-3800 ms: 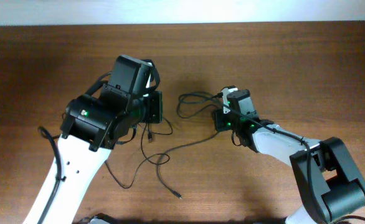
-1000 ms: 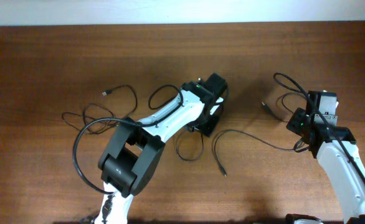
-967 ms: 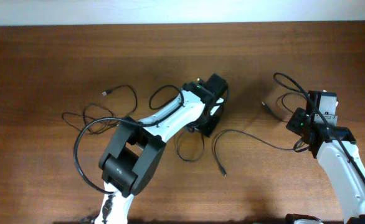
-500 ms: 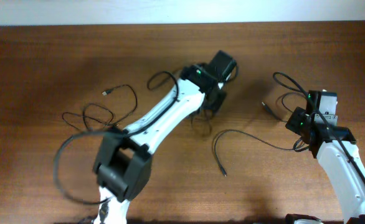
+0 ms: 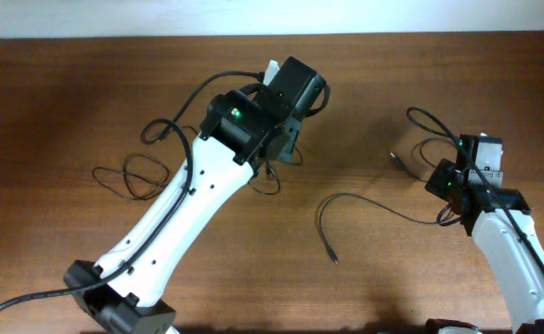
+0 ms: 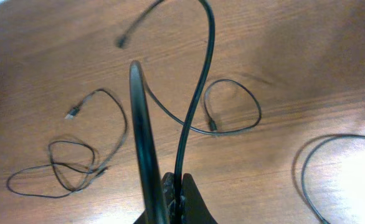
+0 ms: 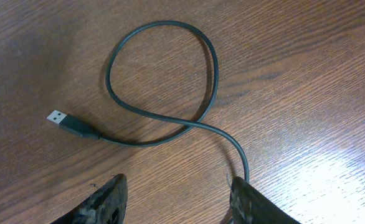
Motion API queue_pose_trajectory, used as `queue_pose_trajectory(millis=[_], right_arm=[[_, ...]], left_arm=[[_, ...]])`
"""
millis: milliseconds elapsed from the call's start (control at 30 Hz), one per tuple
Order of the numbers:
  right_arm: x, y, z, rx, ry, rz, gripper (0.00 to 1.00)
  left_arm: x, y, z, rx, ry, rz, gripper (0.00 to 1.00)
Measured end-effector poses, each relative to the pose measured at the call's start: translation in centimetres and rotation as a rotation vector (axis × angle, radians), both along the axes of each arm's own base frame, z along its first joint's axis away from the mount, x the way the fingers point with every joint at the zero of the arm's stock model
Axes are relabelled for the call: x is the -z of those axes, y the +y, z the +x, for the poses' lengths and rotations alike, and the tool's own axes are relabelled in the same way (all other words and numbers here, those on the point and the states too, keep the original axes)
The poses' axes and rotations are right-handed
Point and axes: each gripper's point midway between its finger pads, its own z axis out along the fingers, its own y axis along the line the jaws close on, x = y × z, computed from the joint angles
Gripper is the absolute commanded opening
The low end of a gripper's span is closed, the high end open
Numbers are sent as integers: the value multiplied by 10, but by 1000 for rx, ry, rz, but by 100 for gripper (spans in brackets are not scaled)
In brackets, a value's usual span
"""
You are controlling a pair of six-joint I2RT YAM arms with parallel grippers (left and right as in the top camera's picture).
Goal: Untangle cables
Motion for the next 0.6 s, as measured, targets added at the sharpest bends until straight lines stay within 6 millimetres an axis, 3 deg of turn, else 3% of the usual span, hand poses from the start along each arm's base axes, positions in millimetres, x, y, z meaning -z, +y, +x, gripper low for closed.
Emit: queue_pose_trajectory(millis=[67,233,333,367,400,467,500,533,600], right_arm=[[0,0,0,0,0,0,54],[0,0,0,0,0,0,58],[0,1,0,-2,0,3,58],[0,1,0,-1,-2,3,58],[0,1,0,-2,0,3,58],[0,1,0,-2,0,3,58],[0,1,0,-2,0,3,58],[0,1,0,-2,0,3,58],[0,1,0,-2,-1,3,58]], left_arm=[[14,-3,-6,13,49,-8,0],[83,3,-31,-3,219,29,4],[122,3,-39,-16,268,25,15],[135,4,-42,-19,280,27,33],[150,6,-45,-22,292,33,38],[158,5,-45,-18,286,25,48],[165,4,-44,-23,281,15,60],[168,4,-45,-24,282,15,66],[170,1,-40,-27,262,-3,67]])
